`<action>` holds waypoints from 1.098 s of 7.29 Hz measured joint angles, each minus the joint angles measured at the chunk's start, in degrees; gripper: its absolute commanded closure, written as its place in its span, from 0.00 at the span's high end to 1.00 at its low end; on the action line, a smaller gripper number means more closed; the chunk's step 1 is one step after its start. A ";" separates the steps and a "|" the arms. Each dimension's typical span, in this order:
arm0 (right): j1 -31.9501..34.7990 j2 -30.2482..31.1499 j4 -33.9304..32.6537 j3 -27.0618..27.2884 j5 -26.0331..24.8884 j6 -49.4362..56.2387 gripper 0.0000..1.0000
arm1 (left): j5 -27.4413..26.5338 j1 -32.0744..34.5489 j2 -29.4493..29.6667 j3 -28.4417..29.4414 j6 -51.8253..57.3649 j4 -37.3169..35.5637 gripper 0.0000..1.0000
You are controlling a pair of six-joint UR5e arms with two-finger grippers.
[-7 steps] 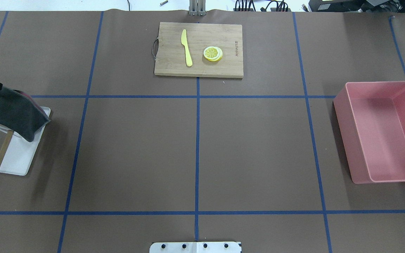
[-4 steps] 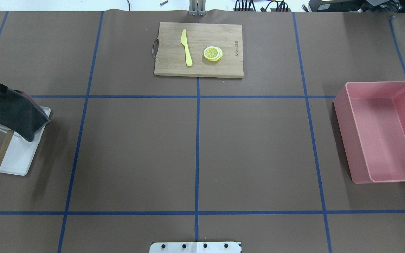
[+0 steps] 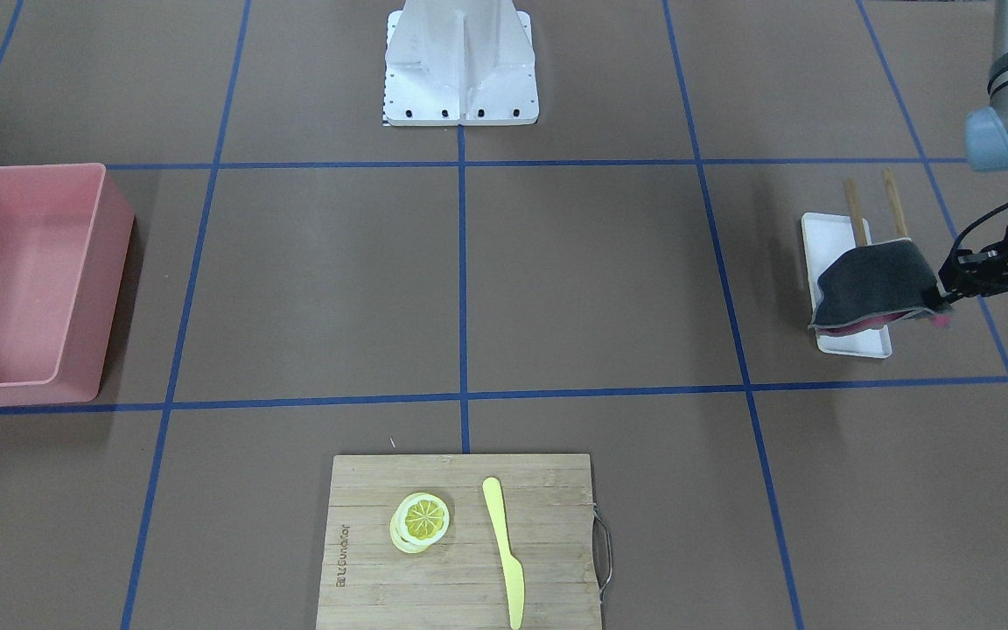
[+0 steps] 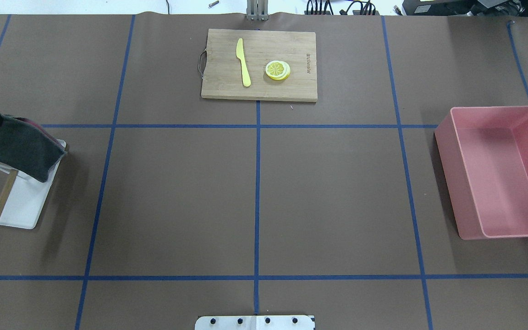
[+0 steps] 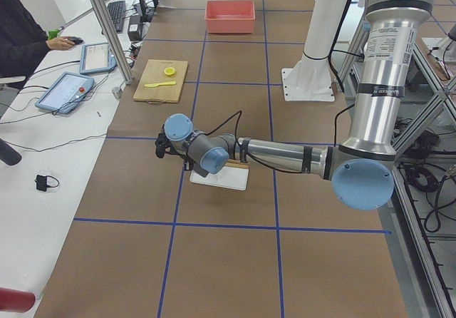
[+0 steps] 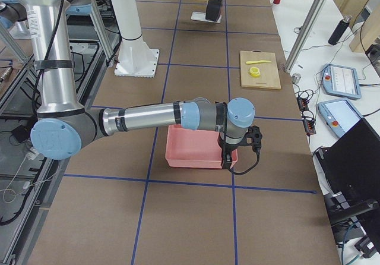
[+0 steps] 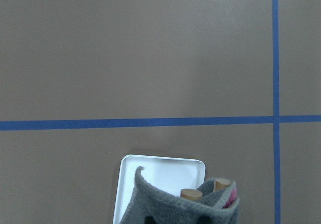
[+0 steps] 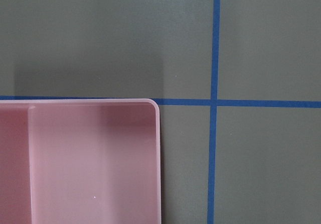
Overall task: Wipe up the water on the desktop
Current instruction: 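Grasp the grey cloth on the white tray rack with the left gripper, then lift the grey cloth toward the table center while the right gripper approaches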
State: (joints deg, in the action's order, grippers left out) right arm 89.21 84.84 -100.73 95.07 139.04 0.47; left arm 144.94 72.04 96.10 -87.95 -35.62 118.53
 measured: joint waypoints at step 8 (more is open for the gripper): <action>0.07 -0.02 0.34 3.26 0.20 0.14 1.00 | 17.67 13.42 -0.07 -4.44 -1.69 -3.16 0.00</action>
State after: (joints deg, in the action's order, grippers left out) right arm 89.28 84.83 -100.40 98.33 139.25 0.61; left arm 162.60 85.46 96.02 -92.39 -37.31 115.37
